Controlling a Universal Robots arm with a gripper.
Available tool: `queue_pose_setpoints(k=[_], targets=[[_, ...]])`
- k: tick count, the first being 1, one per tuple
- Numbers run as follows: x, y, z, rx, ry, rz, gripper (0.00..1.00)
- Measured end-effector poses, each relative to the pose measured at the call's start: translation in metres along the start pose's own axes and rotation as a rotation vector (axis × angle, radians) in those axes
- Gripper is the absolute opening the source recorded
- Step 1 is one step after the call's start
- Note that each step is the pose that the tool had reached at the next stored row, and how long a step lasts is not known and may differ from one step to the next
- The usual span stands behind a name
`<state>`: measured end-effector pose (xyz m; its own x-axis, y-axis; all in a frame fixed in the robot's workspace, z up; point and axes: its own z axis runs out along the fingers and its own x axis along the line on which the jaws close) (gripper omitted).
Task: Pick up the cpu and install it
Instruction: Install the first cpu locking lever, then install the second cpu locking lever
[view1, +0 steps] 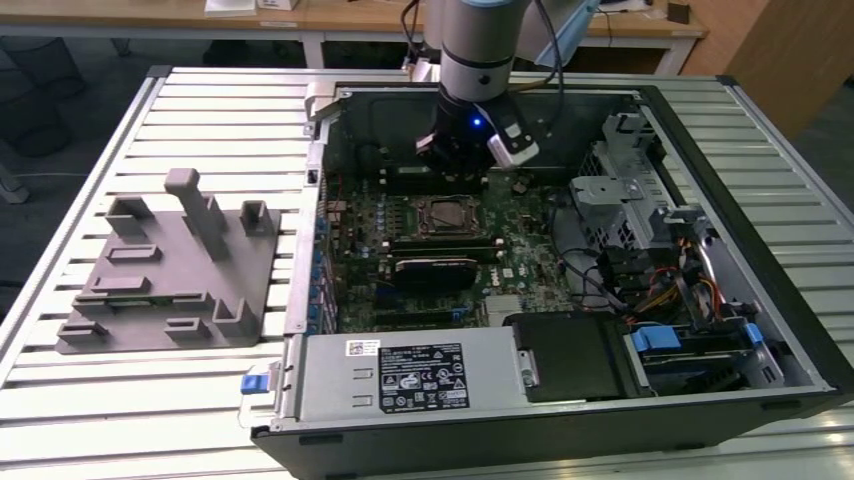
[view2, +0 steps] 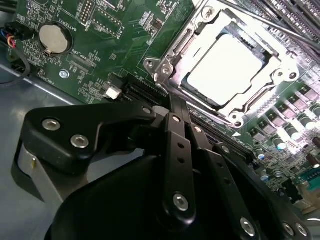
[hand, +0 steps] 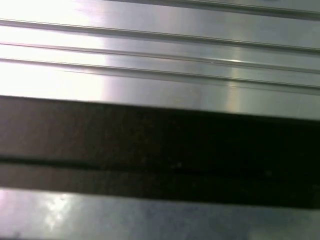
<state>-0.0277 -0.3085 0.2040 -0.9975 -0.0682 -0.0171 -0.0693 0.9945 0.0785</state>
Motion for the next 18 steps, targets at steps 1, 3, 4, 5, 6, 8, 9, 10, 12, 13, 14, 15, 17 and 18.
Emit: queue_pose_setpoints(k=[1, 3, 4, 5, 6, 8, 9, 10, 12, 13, 14, 15, 17, 18], targets=[[0.0, -0.0004, 0.0, 0.0, -0.0001, 0.0, 0.11], [0.0001, -0.001, -0.0001, 0.0, 0.0, 0.0, 0.11], [0.0001, -0.0012, -0.0001, -0.0001, -0.0001, 0.0, 0.11], [0.0001, -0.0015, -0.0001, 0.0, 0.0, 0.0, 0.11], [0.0001, -0.0017, -0.0001, 0.0, 0.0, 0.0, 0.11], [0.0002, -0.0021, -0.0001, 0.0, 0.0, 0.0, 0.11], [0.0002, -0.0024, -0.0002, 0.0, -0.0001, 0.0, 0.11], [0.0002, -0.0027, -0.0002, 0.0001, 0.0, 0.0, 0.11], [0.0003, -0.0037, -0.0003, 0.0, 0.0, 0.0, 0.11], [0.0003, -0.0043, -0.0003, 0.0, -0.0001, 0.0, 0.11], [0.0004, -0.0051, -0.0004, 0.0, -0.0001, 0.0, 0.11], [0.0004, -0.006, -0.0005, 0.0, 0.0, 0.0, 0.11], [0.0005, -0.0074, -0.0006, 0.0, 0.0, 0.0, 0.11], [0.0006, -0.0083, -0.0007, 0.0001, 0.0, 0.0, 0.11]])
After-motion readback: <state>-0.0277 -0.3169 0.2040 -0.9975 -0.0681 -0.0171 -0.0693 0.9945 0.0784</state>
